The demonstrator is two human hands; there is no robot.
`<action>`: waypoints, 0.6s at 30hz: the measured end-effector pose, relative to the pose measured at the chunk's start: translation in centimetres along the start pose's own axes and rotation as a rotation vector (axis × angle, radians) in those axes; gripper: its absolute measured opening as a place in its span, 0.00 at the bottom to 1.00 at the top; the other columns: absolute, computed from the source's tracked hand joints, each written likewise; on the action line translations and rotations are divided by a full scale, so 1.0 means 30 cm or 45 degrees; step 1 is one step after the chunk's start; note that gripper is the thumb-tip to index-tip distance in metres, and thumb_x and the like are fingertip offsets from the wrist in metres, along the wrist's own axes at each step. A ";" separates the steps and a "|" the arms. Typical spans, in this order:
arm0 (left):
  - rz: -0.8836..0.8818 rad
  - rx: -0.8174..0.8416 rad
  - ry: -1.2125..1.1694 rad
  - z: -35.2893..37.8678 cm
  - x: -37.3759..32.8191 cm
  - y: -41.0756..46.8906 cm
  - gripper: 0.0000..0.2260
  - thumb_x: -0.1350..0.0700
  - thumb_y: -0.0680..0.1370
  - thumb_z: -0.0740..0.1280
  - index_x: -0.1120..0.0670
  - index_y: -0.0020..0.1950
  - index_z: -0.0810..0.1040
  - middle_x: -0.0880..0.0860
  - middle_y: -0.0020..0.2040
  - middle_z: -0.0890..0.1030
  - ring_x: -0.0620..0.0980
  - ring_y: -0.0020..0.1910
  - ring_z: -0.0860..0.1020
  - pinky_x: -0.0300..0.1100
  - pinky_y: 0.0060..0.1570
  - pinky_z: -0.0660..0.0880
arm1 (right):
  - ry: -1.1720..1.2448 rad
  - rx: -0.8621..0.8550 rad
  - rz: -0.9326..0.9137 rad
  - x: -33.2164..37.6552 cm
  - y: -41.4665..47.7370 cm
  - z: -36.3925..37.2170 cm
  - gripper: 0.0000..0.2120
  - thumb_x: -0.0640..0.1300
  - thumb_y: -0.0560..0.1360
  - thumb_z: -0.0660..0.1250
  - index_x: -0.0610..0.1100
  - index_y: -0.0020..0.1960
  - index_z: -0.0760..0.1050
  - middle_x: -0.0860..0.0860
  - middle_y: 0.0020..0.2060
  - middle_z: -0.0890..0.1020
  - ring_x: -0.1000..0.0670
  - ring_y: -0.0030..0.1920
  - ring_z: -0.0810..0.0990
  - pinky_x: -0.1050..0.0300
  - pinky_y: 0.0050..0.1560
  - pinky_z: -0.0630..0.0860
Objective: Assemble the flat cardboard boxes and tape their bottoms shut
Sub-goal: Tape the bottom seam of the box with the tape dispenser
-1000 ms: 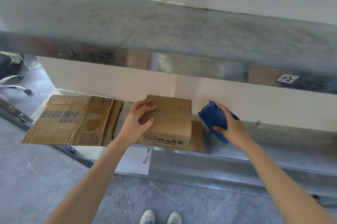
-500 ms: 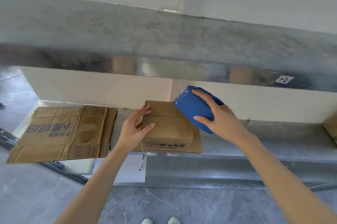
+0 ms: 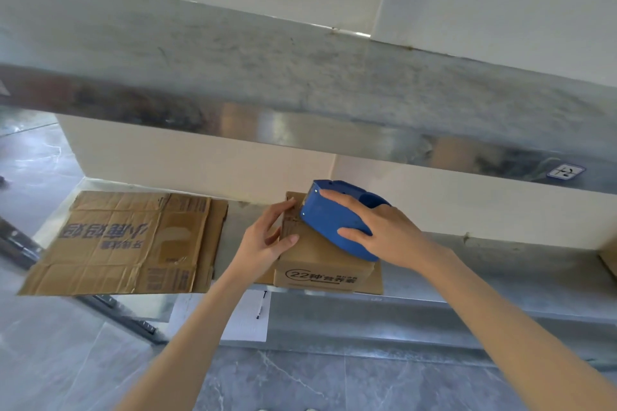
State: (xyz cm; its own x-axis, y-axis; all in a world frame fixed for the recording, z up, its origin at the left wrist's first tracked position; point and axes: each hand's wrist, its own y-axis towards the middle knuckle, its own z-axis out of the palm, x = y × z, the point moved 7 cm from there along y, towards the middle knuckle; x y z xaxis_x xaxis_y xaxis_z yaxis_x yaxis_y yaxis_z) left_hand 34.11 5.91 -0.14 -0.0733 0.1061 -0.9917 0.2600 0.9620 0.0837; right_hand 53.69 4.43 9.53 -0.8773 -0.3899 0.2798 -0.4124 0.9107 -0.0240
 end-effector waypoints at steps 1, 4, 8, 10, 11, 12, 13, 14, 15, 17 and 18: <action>-0.009 -0.010 -0.014 -0.002 0.005 0.002 0.24 0.61 0.76 0.72 0.48 0.69 0.72 0.36 0.66 0.75 0.36 0.70 0.69 0.39 0.64 0.68 | -0.013 0.005 -0.013 0.006 0.002 -0.004 0.29 0.54 0.82 0.61 0.70 0.75 0.49 0.52 0.24 0.65 0.52 0.25 0.67 0.53 0.33 0.72; -0.021 -0.012 -0.039 0.000 0.004 0.009 0.24 0.61 0.75 0.73 0.48 0.69 0.71 0.37 0.66 0.76 0.36 0.70 0.69 0.39 0.63 0.70 | -0.031 -0.020 -0.059 0.021 0.005 -0.023 0.27 0.55 0.81 0.61 0.72 0.72 0.52 0.51 0.24 0.66 0.51 0.24 0.67 0.61 0.29 0.65; -0.026 0.004 -0.075 -0.002 0.001 0.011 0.25 0.58 0.74 0.74 0.48 0.68 0.71 0.40 0.66 0.76 0.39 0.70 0.70 0.41 0.64 0.71 | 0.040 0.037 -0.118 0.042 0.010 -0.029 0.28 0.62 0.76 0.64 0.77 0.69 0.54 0.53 0.26 0.72 0.52 0.27 0.72 0.65 0.29 0.65; -0.033 0.021 -0.072 -0.004 -0.001 0.012 0.26 0.55 0.73 0.75 0.48 0.69 0.70 0.41 0.67 0.75 0.41 0.71 0.70 0.42 0.65 0.71 | 0.057 0.074 -0.122 0.038 0.023 -0.031 0.29 0.66 0.73 0.66 0.80 0.67 0.54 0.53 0.30 0.75 0.52 0.29 0.73 0.65 0.29 0.64; -0.043 0.029 -0.070 -0.005 -0.002 0.013 0.27 0.54 0.72 0.75 0.48 0.69 0.70 0.41 0.67 0.75 0.41 0.71 0.70 0.42 0.66 0.70 | 0.075 0.073 -0.120 0.034 0.031 -0.035 0.29 0.66 0.73 0.67 0.80 0.67 0.55 0.53 0.30 0.76 0.53 0.30 0.74 0.66 0.29 0.65; -0.052 0.037 -0.071 -0.006 -0.003 0.014 0.27 0.53 0.72 0.75 0.47 0.69 0.70 0.41 0.67 0.75 0.40 0.71 0.69 0.42 0.66 0.70 | 0.092 0.071 -0.122 0.030 0.041 -0.037 0.29 0.66 0.72 0.67 0.80 0.66 0.55 0.52 0.30 0.75 0.53 0.31 0.74 0.66 0.28 0.67; -0.060 0.047 -0.069 -0.007 -0.004 0.016 0.28 0.53 0.71 0.75 0.47 0.69 0.70 0.40 0.67 0.75 0.39 0.71 0.69 0.41 0.66 0.69 | 0.099 0.073 -0.132 0.028 0.051 -0.036 0.29 0.65 0.72 0.67 0.80 0.66 0.56 0.52 0.29 0.75 0.54 0.32 0.74 0.66 0.28 0.68; -0.068 0.061 -0.066 -0.008 -0.006 0.019 0.28 0.54 0.71 0.75 0.47 0.69 0.70 0.40 0.67 0.75 0.39 0.71 0.69 0.41 0.66 0.69 | 0.096 0.077 -0.147 0.028 0.059 -0.033 0.29 0.65 0.72 0.68 0.80 0.66 0.56 0.53 0.29 0.75 0.54 0.32 0.74 0.67 0.29 0.68; -0.075 0.080 -0.056 -0.010 -0.007 0.022 0.28 0.55 0.71 0.75 0.47 0.68 0.70 0.40 0.67 0.75 0.39 0.71 0.69 0.42 0.67 0.69 | 0.096 0.079 -0.157 0.029 0.064 -0.029 0.29 0.64 0.72 0.68 0.80 0.67 0.56 0.54 0.28 0.75 0.54 0.31 0.74 0.67 0.29 0.69; -0.078 0.109 -0.015 -0.019 -0.017 0.031 0.25 0.57 0.71 0.73 0.45 0.66 0.72 0.40 0.65 0.77 0.39 0.70 0.70 0.43 0.69 0.67 | 0.117 0.076 -0.165 0.023 0.063 -0.017 0.30 0.64 0.72 0.68 0.79 0.67 0.56 0.55 0.29 0.75 0.54 0.28 0.73 0.66 0.30 0.70; -0.072 0.105 0.012 -0.028 -0.028 0.039 0.24 0.58 0.70 0.72 0.44 0.64 0.74 0.40 0.64 0.78 0.39 0.69 0.70 0.43 0.70 0.66 | 0.118 0.074 -0.169 0.019 0.058 -0.009 0.30 0.64 0.73 0.67 0.79 0.68 0.55 0.55 0.29 0.76 0.53 0.27 0.71 0.65 0.30 0.70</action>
State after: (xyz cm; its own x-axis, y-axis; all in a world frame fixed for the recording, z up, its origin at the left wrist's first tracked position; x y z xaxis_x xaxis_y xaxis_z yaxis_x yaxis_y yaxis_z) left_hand 33.66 7.15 0.88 -0.0986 0.0551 -0.9936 0.3335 0.9426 0.0192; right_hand 52.54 5.81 9.92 -0.7886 -0.4898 0.3716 -0.5392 0.8414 -0.0353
